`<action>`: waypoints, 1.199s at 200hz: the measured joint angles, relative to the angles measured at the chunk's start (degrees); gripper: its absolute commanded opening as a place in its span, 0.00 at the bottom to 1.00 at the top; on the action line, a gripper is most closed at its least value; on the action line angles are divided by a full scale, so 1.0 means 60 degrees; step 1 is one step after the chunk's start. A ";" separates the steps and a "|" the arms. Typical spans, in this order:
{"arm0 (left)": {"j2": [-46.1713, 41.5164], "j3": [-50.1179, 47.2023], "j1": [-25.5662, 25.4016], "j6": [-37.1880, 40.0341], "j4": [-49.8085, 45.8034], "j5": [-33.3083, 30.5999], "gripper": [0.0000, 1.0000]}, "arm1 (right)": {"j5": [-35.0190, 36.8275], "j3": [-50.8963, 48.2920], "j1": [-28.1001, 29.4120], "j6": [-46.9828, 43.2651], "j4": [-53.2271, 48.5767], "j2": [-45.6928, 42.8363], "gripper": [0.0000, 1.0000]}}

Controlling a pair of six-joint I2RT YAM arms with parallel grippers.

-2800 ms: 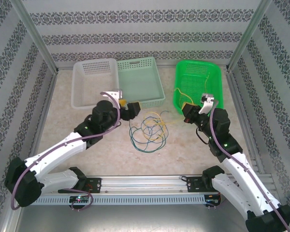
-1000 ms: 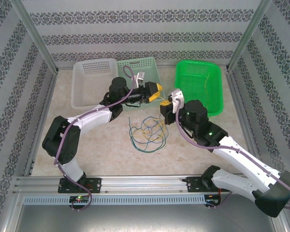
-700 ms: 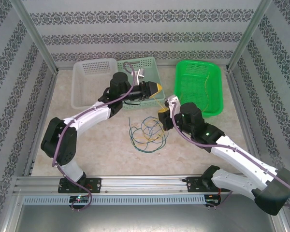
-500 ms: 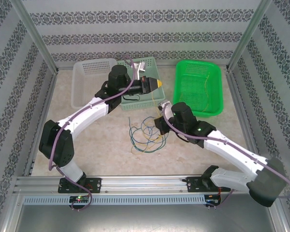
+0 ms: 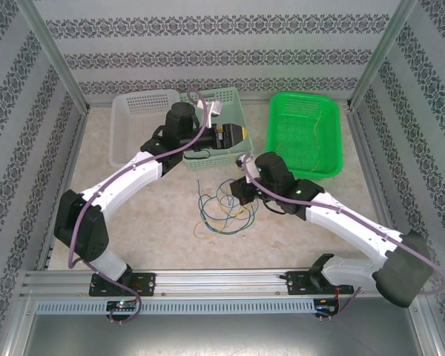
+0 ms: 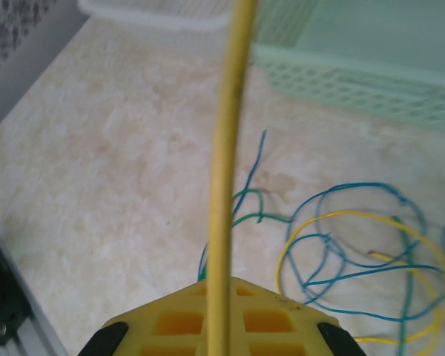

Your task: Untangle the cables

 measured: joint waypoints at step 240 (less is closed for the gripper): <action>0.0310 0.0987 -0.1767 0.8408 -0.6961 0.1596 0.89 | -0.2237 0.1432 -0.4218 -0.1803 -0.4656 -0.0463 0.00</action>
